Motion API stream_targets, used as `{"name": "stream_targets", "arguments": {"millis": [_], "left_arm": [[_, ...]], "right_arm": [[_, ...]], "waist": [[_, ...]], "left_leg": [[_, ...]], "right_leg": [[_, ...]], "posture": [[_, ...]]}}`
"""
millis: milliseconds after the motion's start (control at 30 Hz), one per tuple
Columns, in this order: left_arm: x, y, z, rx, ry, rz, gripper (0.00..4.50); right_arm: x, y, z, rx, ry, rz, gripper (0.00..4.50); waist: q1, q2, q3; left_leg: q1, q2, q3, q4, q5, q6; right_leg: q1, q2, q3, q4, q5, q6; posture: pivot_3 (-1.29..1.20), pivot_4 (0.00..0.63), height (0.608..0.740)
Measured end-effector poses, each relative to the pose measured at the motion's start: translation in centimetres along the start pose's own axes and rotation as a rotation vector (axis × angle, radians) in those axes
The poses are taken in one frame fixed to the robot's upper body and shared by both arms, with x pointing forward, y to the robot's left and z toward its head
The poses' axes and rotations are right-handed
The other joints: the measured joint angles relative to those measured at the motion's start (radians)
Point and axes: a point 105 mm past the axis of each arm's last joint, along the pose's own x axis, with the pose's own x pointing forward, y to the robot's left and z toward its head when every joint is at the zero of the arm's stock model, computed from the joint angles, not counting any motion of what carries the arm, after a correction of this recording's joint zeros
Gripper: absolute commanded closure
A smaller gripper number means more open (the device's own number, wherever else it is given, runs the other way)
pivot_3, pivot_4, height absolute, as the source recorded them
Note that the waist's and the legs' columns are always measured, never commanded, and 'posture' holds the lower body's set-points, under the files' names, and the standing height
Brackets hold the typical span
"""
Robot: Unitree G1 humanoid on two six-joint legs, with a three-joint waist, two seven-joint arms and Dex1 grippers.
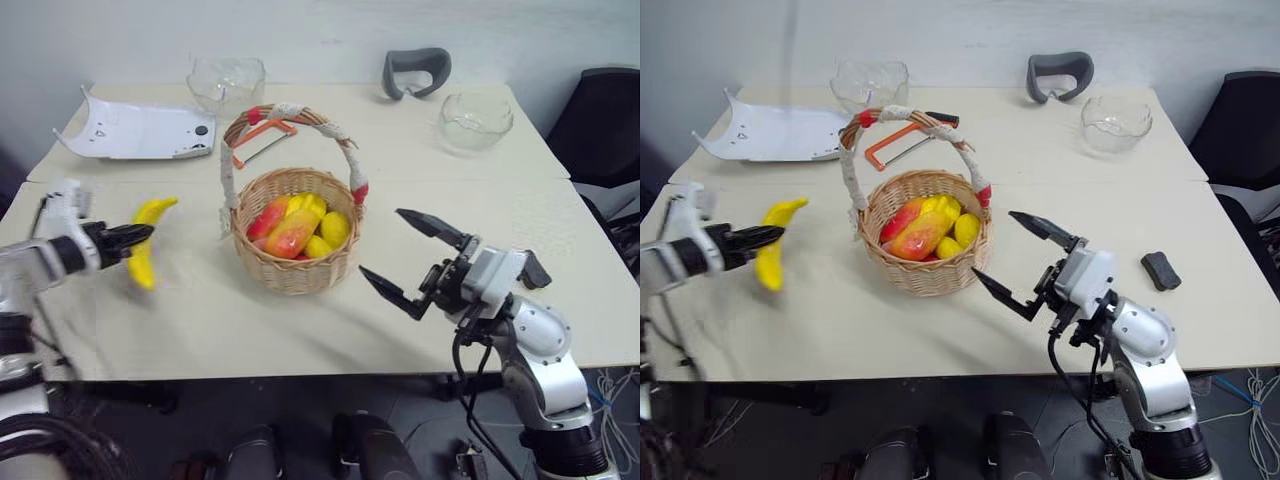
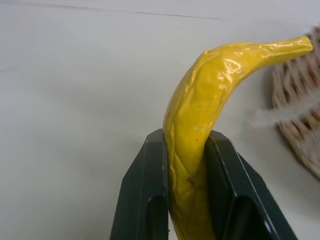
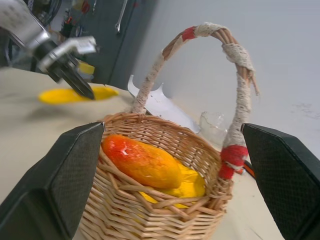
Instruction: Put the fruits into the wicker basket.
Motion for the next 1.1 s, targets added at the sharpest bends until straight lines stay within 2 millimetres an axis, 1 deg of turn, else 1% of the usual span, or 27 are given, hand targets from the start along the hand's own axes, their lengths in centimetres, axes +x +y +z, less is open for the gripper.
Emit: {"name": "stream_targets", "arguments": {"millis": [33,67,133,167,200,267,300,367,400,433,467,500,567,600,700,767,900,1000,1067,1100], "left_arm": [[-0.4,-0.5,0.2,0.049,0.014,-0.033,3.89],[-0.9,-1.7,0.5,0.110,0.020,-0.105,3.89],[-1.0,-5.7,1.8,0.216,-0.015,-0.326,3.89],[-0.9,-7.1,2.2,0.250,-0.029,-0.392,3.89],[-0.5,-9.3,2.7,0.315,-0.042,-0.477,3.89],[0.4,-12.2,3.3,0.404,-0.074,-0.581,3.89],[1.3,-14.3,4.3,0.451,-0.141,-0.633,3.89],[3.0,-16.8,6.9,0.487,-0.286,-0.650,3.89],[3.6,-17.8,7.9,0.509,-0.338,-0.639,3.89],[4.5,-19.2,9.1,0.546,-0.404,-0.622,3.89],[5.0,-19.9,9.5,0.565,-0.425,-0.616,3.89],[5.9,-20.8,9.6,0.593,-0.440,-0.601,3.89],[7.8,-21.6,9.1,0.603,-0.426,-0.563,3.89],[8.8,-21.7,8.6,0.616,-0.405,-0.528,3.89],[11.1,-20.4,7.8,0.667,-0.335,-0.399,3.89],[11.6,-19.9,8.1,0.683,-0.338,-0.356,3.18],[11.1,-20.4,9.2,0.758,-0.387,-0.341,2.01],[11.0,-20.0,9.1,0.815,-0.352,-0.328,1.10],[10.9,-20.0,9.0,0.814,-0.337,-0.342,0.48],[10.7,-20.2,8.9,0.796,-0.329,-0.370,0.25]], "right_arm": [[-0.1,-0.1,0.1,-0.002,-0.001,-0.001,0.00],[-0.3,-0.2,0.2,-0.004,0.005,-0.006,0.00],[-0.7,-0.4,-0.1,-0.001,0.032,-0.011,0.00],[-0.7,-0.4,-0.1,0.000,0.034,-0.013,0.00],[-0.8,-0.5,-0.2,0.003,0.040,-0.020,0.00],[-0.9,-0.7,-0.3,0.005,0.049,-0.035,0.00],[-1.1,-0.9,-0.3,0.004,0.054,-0.047,0.00],[-1.1,-1.1,-0.3,0.000,0.056,-0.055,0.00],[-1.2,-1.1,-0.2,-0.002,0.056,-0.055,0.00],[-1.2,-1.0,-0.2,-0.002,0.058,-0.055,0.00],[-1.2,-1.0,-0.2,0.000,0.059,-0.054,0.00],[-1.3,-1.0,-0.2,0.001,0.061,-0.054,0.00],[-1.3,-0.9,-0.3,0.006,0.066,-0.053,0.00],[-1.3,-0.9,-0.2,0.005,0.066,-0.054,0.00],[-1.2,-0.8,0.1,-0.002,0.059,-0.061,0.00],[-1.3,-0.9,0.1,-0.002,0.059,-0.067,0.00],[-1.4,-0.8,0.1,0.004,0.067,-0.081,0.00],[-1.3,-0.8,0.1,0.013,0.073,-0.082,0.00],[-1.0,-1.1,0.0,0.057,0.069,-0.108,0.00],[-0.8,-1.4,0.1,0.088,0.058,-0.124,0.00]], "waist": [[0.003,0.000,0.000],[0.007,0.000,0.000],[0.021,0.000,0.000],[0.024,0.000,0.000],[0.027,0.000,0.000],[0.026,0.001,0.000],[0.026,0.001,0.000],[0.027,0.000,0.001],[0.027,0.000,0.000],[0.023,0.000,0.000],[0.018,0.001,0.000],[0.014,0.001,0.000],[0.009,0.001,0.000],[0.007,0.001,0.000],[-0.001,0.001,0.001],[-0.002,0.001,0.001],[0.000,0.001,0.001],[-0.001,0.001,0.001],[-0.001,0.001,0.001],[-0.001,0.001,0.001]], "left_leg": [[0.000,0.000,-0.001,0.000,-0.001,-0.001],[0.000,-0.001,-0.001,0.000,-0.003,-0.002],[-0.001,-0.001,-0.001,0.000,-0.005,0.001],[-0.001,-0.001,-0.001,0.000,-0.005,0.002],[-0.001,-0.001,-0.001,0.000,-0.004,0.005],[-0.001,-0.001,-0.001,0.000,-0.002,0.007],[-0.002,-0.002,-0.001,0.001,-0.002,0.007],[-0.003,-0.001,-0.002,0.003,-0.001,0.008],[-0.003,-0.002,-0.002,0.003,-0.001,0.007],[-0.002,-0.002,0.000,0.003,0.000,0.007],[-0.001,-0.002,0.001,0.003,0.000,0.006],[0.000,-0.002,0.001,0.002,0.000,0.006],[0.000,-0.001,0.001,0.002,0.000,0.005],[0.000,-0.001,0.000,0.002,0.000,0.005],[0.000,-0.001,0.000,0.002,0.001,0.004],[0.000,-0.001,0.000,0.002,0.001,0.004],[-0.001,-0.001,0.000,0.001,0.001,0.004],[0.000,-0.001,0.000,0.002,0.001,0.004],[-0.001,-0.001,0.000,0.002,0.001,0.004],[-0.001,0.000,0.000,0.002,0.001,0.004]], "right_leg": [[0.000,-0.001,0.000,0.000,0.000,0.000],[0.001,-0.001,0.000,0.000,0.000,0.000],[0.001,-0.002,0.000,-0.002,0.000,0.000],[0.001,-0.002,0.000,-0.002,0.000,0.000],[0.001,-0.002,0.000,-0.002,0.000,0.000],[0.001,-0.002,0.000,-0.002,0.000,0.000],[0.001,-0.001,0.000,-0.002,0.001,0.001],[0.002,0.000,0.000,-0.001,0.001,0.002],[0.002,0.000,0.000,-0.001,0.002,0.003],[0.002,0.001,0.001,-0.001,0.002,0.004],[0.002,0.001,0.002,-0.001,0.002,0.004],[0.002,0.001,0.003,-0.001,0.002,0.004],[0.002,0.002,0.003,-0.001,0.002,0.004],[0.002,0.003,0.003,-0.001,0.002,0.004],[0.002,0.004,0.003,-0.001,0.002,0.004],[0.002,0.004,0.003,-0.001,0.002,0.004],[0.002,0.004,0.003,-0.001,0.002,0.004],[0.002,0.004,0.003,-0.001,0.002,0.004],[0.002,0.004,0.003,-0.001,0.002,0.004],[0.002,0.004,0.003,-0.001,0.002,0.004]], "posture": [[0.00,0.150,0.740],[0.00,0.150,0.740],[0.00,0.150,0.740],[0.00,0.150,0.740],[0.00,0.150,0.740],[0.00,0.150,0.740],[0.00,0.150,0.740],[0.00,0.150,0.740],[0.00,0.150,0.740],[0.00,0.150,0.740],[0.00,0.150,0.740],[0.00,0.150,0.740],[0.00,0.150,0.740],[0.00,0.150,0.740],[0.00,0.150,0.740],[0.00,0.150,0.740],[0.00,0.150,0.740],[0.00,0.150,0.740],[0.00,0.150,0.740],[0.00,0.150,0.740]]}}
